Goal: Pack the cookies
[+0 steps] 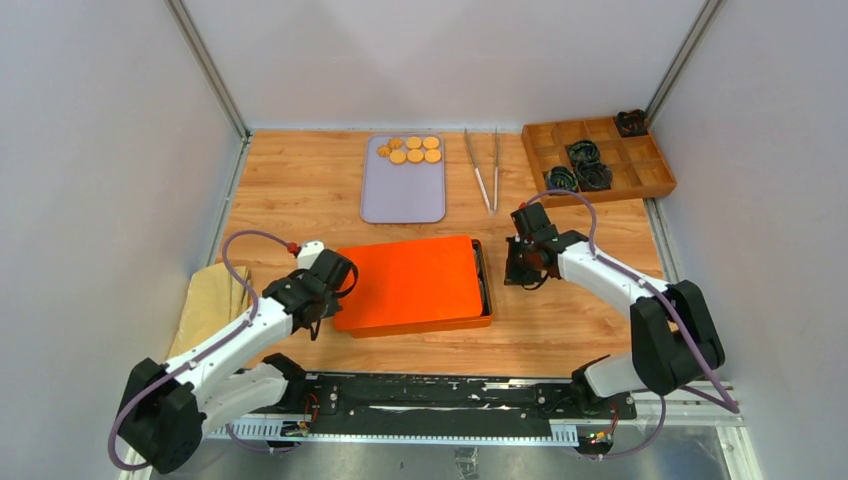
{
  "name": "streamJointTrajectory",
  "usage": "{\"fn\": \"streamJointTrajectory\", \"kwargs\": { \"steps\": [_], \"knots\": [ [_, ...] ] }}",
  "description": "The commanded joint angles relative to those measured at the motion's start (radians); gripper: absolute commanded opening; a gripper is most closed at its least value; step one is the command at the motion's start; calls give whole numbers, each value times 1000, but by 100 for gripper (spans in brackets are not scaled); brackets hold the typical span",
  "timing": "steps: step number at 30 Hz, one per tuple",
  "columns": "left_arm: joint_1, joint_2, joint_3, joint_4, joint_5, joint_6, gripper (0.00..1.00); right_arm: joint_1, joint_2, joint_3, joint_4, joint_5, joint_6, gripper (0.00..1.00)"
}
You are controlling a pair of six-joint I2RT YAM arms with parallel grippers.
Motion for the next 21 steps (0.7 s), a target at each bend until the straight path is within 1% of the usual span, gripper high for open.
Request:
{"fn": "streamJointTrajectory", "kwargs": {
  "steps": [1, 7, 12, 21],
  "knots": [
    [5, -72, -43, 171, 84, 15, 0, -19, 22, -25, 42, -41, -30, 0],
    [5, -14, -53, 281, 153, 47, 0, -23, 51, -60, 125, -137, -16, 0],
    [5, 50, -49, 341, 185, 70, 0, -25, 71, -63, 158, -193, -9, 0],
    [5, 105, -37, 387, 217, 91, 0, -24, 74, -76, 221, -299, 12, 0]
  ]
}}
